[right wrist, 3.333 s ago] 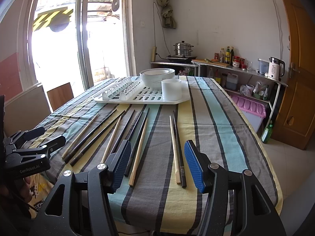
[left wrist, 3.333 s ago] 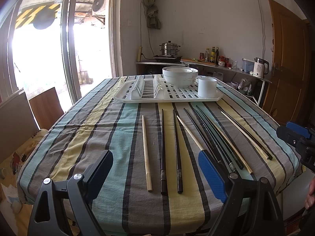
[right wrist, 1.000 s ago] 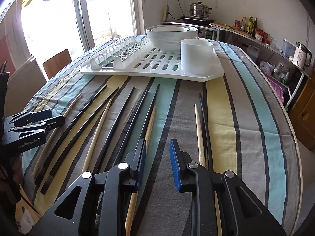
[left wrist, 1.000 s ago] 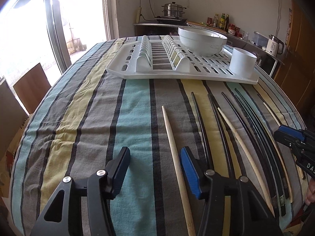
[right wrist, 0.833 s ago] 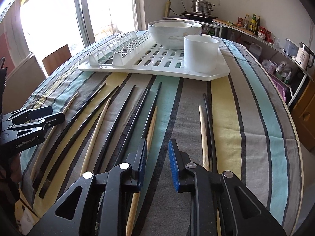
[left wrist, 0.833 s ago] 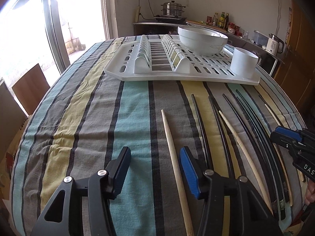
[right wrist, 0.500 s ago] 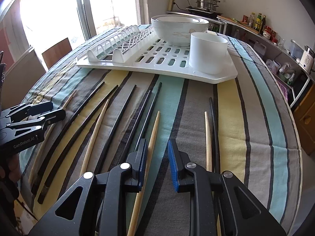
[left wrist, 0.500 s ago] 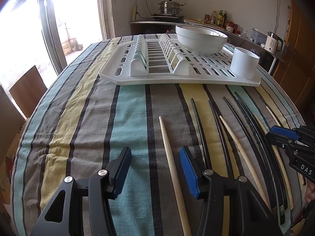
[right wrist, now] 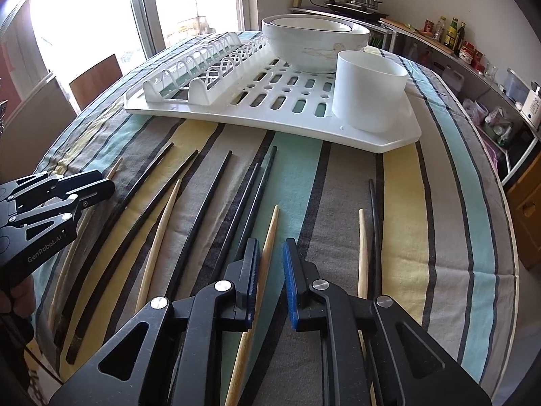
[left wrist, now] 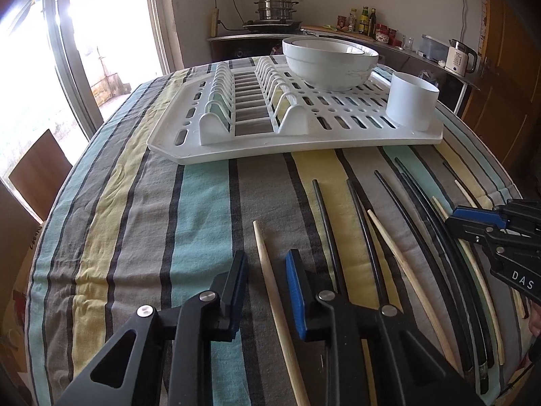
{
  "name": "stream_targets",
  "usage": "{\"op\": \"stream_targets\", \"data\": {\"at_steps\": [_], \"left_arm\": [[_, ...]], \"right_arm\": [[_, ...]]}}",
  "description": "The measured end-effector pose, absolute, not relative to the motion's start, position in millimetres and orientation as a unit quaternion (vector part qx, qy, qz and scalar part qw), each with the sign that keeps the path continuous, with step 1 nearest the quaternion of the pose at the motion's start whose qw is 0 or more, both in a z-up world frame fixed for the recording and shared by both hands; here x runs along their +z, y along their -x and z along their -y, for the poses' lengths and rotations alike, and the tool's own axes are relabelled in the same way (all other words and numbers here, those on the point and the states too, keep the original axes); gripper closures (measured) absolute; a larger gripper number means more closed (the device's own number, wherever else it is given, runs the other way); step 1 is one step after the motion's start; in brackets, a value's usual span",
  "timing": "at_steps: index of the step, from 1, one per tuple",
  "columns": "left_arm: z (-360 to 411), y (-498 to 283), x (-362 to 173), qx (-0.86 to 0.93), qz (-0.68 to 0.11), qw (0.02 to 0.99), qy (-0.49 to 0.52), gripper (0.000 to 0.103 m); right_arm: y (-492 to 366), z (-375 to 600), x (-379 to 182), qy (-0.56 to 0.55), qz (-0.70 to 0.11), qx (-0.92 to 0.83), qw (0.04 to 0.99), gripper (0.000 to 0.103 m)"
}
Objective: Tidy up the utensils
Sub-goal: 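Lower the right gripper onto a light wooden chopstick and close it, then lift the wooden chopstick with the right gripper toward the white cup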
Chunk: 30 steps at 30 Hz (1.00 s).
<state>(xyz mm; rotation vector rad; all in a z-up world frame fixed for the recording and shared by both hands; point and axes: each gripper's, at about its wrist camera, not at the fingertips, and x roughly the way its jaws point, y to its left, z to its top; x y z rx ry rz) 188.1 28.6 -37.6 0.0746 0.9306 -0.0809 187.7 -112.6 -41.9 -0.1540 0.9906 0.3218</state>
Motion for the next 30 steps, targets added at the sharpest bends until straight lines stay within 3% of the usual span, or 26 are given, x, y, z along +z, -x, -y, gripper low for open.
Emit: {"op": "stream_targets", "data": {"at_steps": [4, 5, 7, 17, 30], "left_arm": [[-25.6, -194.5, -37.1, -0.045, -0.453, 0.89, -0.043, 0.083], [-23.9, -195.3, -36.9, -0.047, -0.453, 0.889, -0.045, 0.088], [-20.3, -196.2, -36.8, -0.049, -0.455, 0.888, -0.05, 0.096], [-24.0, -187.5, -22.8, -0.072, -0.443, 0.893, -0.024, 0.098], [-37.4, -145.6, 59.1, -0.097, -0.358, 0.929, -0.004, 0.098]], "right_arm": [[-193.3, 113.2, -41.8, 0.072, -0.478, 0.163, 0.86, 0.09], [-194.1, 114.0, -41.9, 0.069, -0.479, 0.165, 0.859, 0.096], [-195.5, 116.3, -41.9, 0.064, -0.48, 0.169, 0.858, 0.097], [-182.8, 133.3, -16.7, 0.027, -0.443, 0.183, 0.877, 0.098], [-154.5, 148.3, 48.1, -0.002, -0.351, 0.195, 0.916, 0.098]]}}
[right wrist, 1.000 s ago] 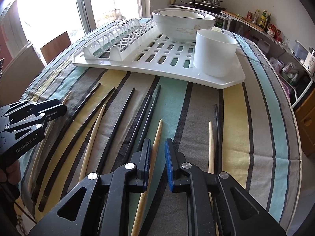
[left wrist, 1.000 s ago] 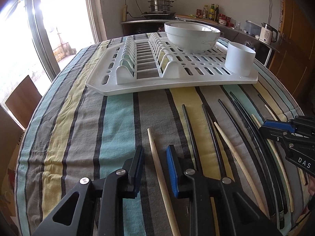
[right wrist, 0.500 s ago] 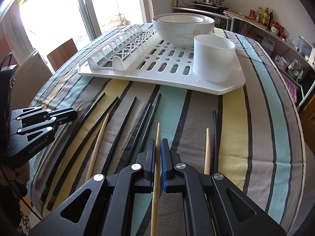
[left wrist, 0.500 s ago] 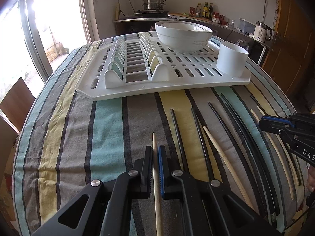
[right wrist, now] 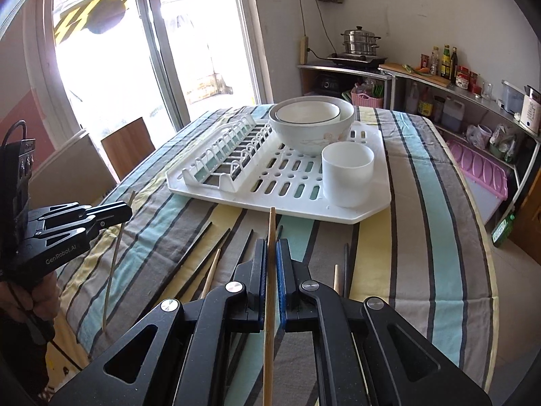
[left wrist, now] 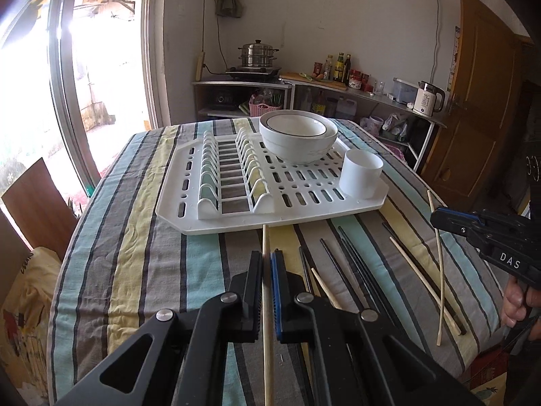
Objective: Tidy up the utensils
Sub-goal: 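Lift the wooden chopstick with the right gripper toward the white cup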
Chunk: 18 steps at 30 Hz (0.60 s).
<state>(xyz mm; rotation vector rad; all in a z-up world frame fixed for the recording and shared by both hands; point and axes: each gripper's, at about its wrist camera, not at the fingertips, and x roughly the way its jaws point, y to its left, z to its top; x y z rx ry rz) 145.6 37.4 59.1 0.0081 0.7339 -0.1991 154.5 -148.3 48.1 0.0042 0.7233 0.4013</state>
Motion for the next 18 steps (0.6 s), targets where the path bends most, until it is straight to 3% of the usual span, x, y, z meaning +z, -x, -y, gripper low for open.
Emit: {"op": "stream_targets", "data": {"at_steps": [18], "left_arm": [[-25.3, -135.2, 117.9, -0.119, -0.302, 0.946, -0.008, 0.098]], "right_arm": [[-134.4, 171.0, 90.5, -0.02, -0.28, 0.189, 0.941, 0.098]]}}
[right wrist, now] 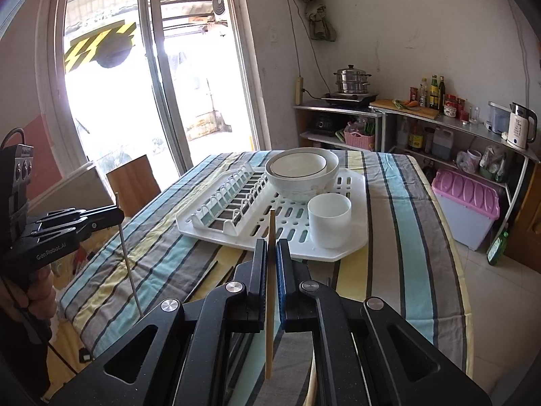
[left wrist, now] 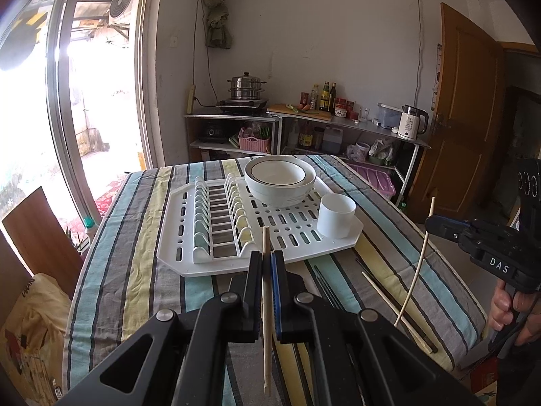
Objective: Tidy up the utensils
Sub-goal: 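Lift the wooden chopstick with the right gripper toward the white cup, then lower the chopstick into the white cup and open the right gripper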
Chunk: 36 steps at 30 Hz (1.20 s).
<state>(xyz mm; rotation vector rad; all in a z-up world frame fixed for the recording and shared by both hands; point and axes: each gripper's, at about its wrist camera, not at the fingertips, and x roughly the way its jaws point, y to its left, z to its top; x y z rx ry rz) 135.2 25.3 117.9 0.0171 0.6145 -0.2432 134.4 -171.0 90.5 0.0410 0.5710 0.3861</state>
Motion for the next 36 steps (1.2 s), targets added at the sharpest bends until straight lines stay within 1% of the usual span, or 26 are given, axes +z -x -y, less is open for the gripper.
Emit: {"op": "stream_targets", "data": {"at_steps": [7, 16, 29, 36], "left_arm": [[-4.8, -168.4, 144.0, -0.145, -0.283, 0.948, 0.001, 0.098], [34.6, -235.3, 168.4, -0.179, -0.266, 0.947, 0.01, 0.098], [77.4, -329.6, 182.3, -0.207, -0.252, 0.944, 0.052, 0.098], [90.3, -366.0, 170.3, -0.219, -0.251, 0.94, 0.081, 0.098]], "right_arm": [[-154.1, 182.4, 108.2, -0.024, -0.26, 0.18, 0.948, 0.098], [-200.6, 196.1, 132.9, -0.039, -0.238, 0.169, 0.956, 0.098], [-264.4, 210.7, 154.6, -0.063, -0.207, 0.154, 0.964, 0.098], [-291.5, 215.8, 148.1, -0.081, -0.204, 0.15, 0.964, 0.098]]}}
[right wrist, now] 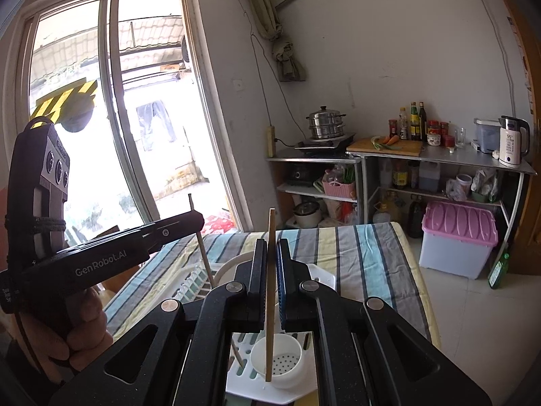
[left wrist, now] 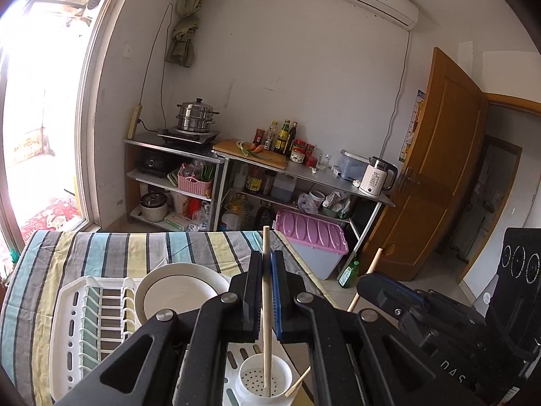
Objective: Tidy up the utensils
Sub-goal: 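Lower the chopstick into the white cup and open the right gripper, then move the right gripper back over the chopsticks on the cloth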
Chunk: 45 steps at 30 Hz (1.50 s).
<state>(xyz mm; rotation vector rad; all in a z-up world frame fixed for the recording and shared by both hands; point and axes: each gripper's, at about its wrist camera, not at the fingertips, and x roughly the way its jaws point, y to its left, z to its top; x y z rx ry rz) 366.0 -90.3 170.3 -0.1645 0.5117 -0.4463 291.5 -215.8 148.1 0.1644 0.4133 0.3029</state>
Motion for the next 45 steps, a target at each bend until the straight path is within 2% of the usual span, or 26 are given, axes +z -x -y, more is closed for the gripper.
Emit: {"op": "stream_targets", "data": {"at_steps": [18, 28, 37, 45], "left_arm": [[102.3, -400.7, 86.4, -0.218, -0.321, 0.916, 0.1, 0.098], [94.4, -381.4, 90.7, -0.193, -0.313, 0.928, 0.059, 0.097], [85.0, -347.0, 96.4, -0.184, -0.307, 0.933, 0.027, 0.094], [77.2, -317.1, 101.5, -0.181, -0.304, 0.935, 0.024, 0.09]], "right_arm": [[-321.5, 216.2, 88.1, -0.104, -0.266, 0.146, 0.947, 0.098], [-318.0, 225.0, 87.1, -0.093, -0.285, 0.133, 0.945, 0.097], [-298.6, 231.5, 88.8, -0.089, -0.281, 0.128, 0.947, 0.09], [-278.4, 231.6, 91.6, -0.087, -0.278, 0.128, 0.948, 0.089]]}}
